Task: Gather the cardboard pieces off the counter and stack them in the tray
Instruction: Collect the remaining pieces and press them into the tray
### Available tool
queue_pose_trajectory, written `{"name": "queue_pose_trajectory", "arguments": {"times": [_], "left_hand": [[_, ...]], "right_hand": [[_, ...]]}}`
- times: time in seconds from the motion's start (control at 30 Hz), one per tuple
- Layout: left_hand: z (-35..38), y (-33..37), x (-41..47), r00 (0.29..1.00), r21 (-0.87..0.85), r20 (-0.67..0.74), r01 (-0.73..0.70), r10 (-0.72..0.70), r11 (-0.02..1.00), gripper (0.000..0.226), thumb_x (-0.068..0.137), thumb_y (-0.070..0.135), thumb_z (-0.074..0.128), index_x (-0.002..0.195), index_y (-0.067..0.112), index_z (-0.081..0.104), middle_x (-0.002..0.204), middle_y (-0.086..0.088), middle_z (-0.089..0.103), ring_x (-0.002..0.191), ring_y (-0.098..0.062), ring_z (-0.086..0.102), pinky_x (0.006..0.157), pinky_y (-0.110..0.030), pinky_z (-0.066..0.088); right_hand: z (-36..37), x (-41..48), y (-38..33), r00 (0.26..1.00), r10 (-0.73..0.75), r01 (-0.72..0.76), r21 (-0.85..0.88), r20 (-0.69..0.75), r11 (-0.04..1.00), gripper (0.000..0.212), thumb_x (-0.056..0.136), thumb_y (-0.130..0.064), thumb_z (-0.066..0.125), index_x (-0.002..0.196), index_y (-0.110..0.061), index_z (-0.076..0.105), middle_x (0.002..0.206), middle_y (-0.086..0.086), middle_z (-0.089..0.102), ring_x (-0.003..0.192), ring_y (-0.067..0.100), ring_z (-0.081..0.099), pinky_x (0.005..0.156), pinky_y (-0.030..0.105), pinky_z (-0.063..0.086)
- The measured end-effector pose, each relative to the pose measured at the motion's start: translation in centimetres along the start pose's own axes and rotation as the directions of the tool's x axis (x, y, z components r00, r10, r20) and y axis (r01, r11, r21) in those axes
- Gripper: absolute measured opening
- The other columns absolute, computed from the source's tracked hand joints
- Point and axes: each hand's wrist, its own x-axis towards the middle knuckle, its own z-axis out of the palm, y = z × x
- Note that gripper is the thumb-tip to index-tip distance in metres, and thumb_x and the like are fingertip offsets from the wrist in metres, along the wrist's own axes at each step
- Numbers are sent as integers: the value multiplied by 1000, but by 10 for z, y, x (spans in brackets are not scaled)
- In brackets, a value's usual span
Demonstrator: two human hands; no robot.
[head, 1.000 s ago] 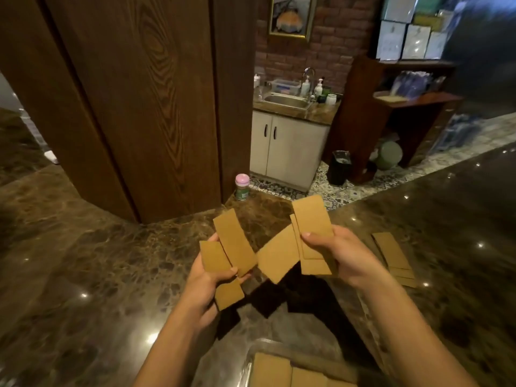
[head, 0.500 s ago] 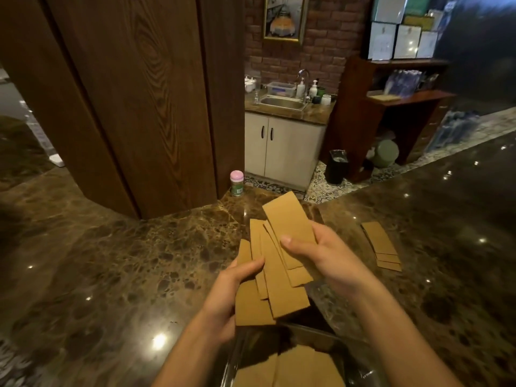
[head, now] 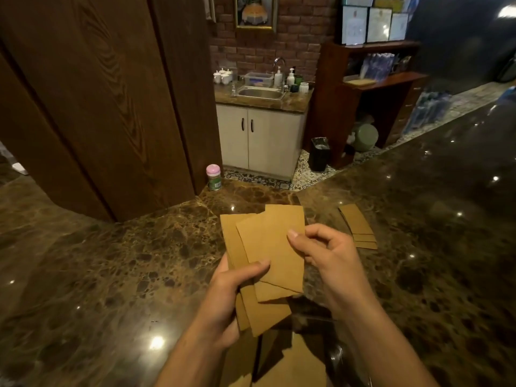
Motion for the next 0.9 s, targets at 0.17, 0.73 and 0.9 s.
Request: {"name": "queue_pose_trajectory", "arguments": {"times": [0.17, 0.73, 0.9], "left_hand": [[11, 1, -4, 998, -31, 1, 65, -65, 997, 45, 87, 10, 67, 131, 19, 59, 104, -19, 76, 82, -33, 74, 66, -43, 62], [7, 6, -15, 983, -105, 136, 137, -123, 985, 63, 79, -3, 69, 140, 8, 55, 131, -31, 62, 106, -41, 65, 88, -52, 56], [13, 4, -17, 1000, -109, 8, 23, -22, 994, 61, 72, 1, 70, 131, 10, 61, 116, -23, 72, 97, -36, 73, 79, -48, 61]], "right_hand": [[-15, -3, -11, 988, -150, 145, -103, -41, 984, 16, 94, -21, 71, 107, -15, 76, 96, 5, 82, 90, 21, 79, 77, 43, 66], [-58, -17, -18, 319, -605, 904, -426, 729, -36, 27, 90, -12, 82, 116, -13, 78, 132, 4, 71, 137, 29, 59, 110, 52, 50], [-52, -30, 1, 360, -745, 853, -521, 561, 21, 21, 87, -3, 75, 108, -5, 77, 123, 10, 73, 125, 22, 68, 103, 37, 56]]}}
